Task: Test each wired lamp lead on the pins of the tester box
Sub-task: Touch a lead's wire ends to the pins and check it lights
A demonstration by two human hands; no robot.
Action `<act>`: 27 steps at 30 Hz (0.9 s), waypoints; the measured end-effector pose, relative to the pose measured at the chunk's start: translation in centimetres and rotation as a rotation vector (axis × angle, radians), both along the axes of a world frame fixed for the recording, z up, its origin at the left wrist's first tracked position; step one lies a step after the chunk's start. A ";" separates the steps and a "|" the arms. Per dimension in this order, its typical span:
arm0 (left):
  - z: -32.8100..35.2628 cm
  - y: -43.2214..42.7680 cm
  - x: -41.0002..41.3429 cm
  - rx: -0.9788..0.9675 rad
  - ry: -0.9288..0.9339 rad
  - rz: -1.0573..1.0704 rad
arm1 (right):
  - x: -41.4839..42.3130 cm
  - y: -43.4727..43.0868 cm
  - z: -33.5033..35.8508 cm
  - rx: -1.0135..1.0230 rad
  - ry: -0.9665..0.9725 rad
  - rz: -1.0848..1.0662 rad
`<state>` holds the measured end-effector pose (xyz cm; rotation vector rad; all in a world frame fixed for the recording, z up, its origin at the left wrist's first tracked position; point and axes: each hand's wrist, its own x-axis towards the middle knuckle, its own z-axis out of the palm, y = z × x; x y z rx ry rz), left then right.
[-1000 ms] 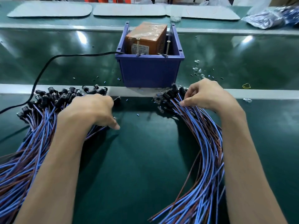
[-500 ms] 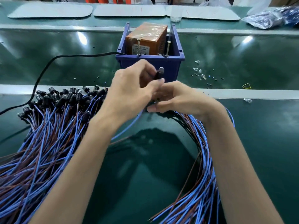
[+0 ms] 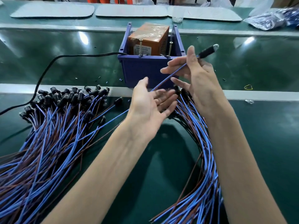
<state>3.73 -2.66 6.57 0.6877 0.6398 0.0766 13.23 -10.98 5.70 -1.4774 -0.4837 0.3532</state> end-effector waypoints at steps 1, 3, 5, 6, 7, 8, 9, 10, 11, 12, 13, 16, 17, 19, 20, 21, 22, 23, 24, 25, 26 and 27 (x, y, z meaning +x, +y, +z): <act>-0.1 0.1 0.1 -0.066 -0.010 0.090 | 0.0 0.0 0.2 0.047 0.041 -0.021; -0.2 0.6 0.2 -0.128 -0.032 0.253 | 0.0 0.0 0.4 0.156 0.130 -0.053; -0.1 1.2 0.2 -0.124 -0.043 0.374 | 0.0 -0.1 0.6 0.242 0.200 -0.073; -0.1 1.4 0.2 -0.105 -0.047 0.412 | 0.2 -0.2 0.6 0.254 0.211 -0.083; 0.0 1.6 0.2 -0.080 -0.049 0.438 | 0.3 -0.3 0.6 0.247 0.211 -0.093; 0.0 1.8 0.2 -0.050 -0.048 0.457 | 0.5 -0.4 0.6 0.230 0.206 -0.105; 0.1 1.8 0.2 -0.021 -0.046 0.469 | 0.6 -0.5 0.6 0.207 0.200 -0.116; 0.1 1.8 0.2 0.002 -0.047 0.474 | 0.7 -0.6 0.5 0.183 0.194 -0.127; 0.0 1.7 0.2 0.023 -0.051 0.473 | 0.8 -0.7 0.5 0.164 0.189 -0.139; 0.0 1.6 0.2 0.040 -0.058 0.470 | 0.9 -0.7 0.5 0.148 0.187 -0.153; -0.1 1.4 0.2 0.055 -0.068 0.467 | 0.9 -0.8 0.5 0.138 0.188 -0.172; -0.3 0.9 0.2 0.073 -0.115 0.442 | 0.9 -1.2 0.5 0.109 0.182 -0.254; -0.3 0.8 0.3 0.082 -0.130 0.413 | 1.0 -1.4 0.5 0.094 0.172 -0.286; -0.2 0.6 0.3 0.127 -0.152 0.295 | 1.2 -1.9 0.5 0.054 0.139 -0.338; -0.1 0.5 0.3 0.163 -0.158 0.205 | 1.4 -2.2 0.5 0.030 0.125 -0.348; -0.1 0.3 0.2 0.207 -0.160 0.103 | 1.6 -2.4 0.4 0.005 0.118 -0.338; 0.0 0.1 0.1 0.254 -0.161 0.001 | 1.8 -2.6 0.4 -0.025 0.117 -0.311; 0.0 -0.2 0.1 0.295 -0.164 -0.089 | 1.9 -2.8 0.3 -0.059 0.118 -0.271; 0.0 -0.5 0.0 0.328 -0.169 -0.160 | 2.1 -2.9 0.2 -0.097 0.115 -0.223; 0.0 -0.7 0.0 0.363 -0.173 -0.213 | 2.1 -3.0 0.1 -0.139 0.105 -0.171; -0.1 -0.9 -0.1 0.404 -0.175 -0.251 | 2.0 -3.0 0.1 -0.185 0.087 -0.120; -0.2 -1.0 -0.1 0.451 -0.177 -0.280 | 1.9 -2.9 0.0 -0.233 0.068 -0.074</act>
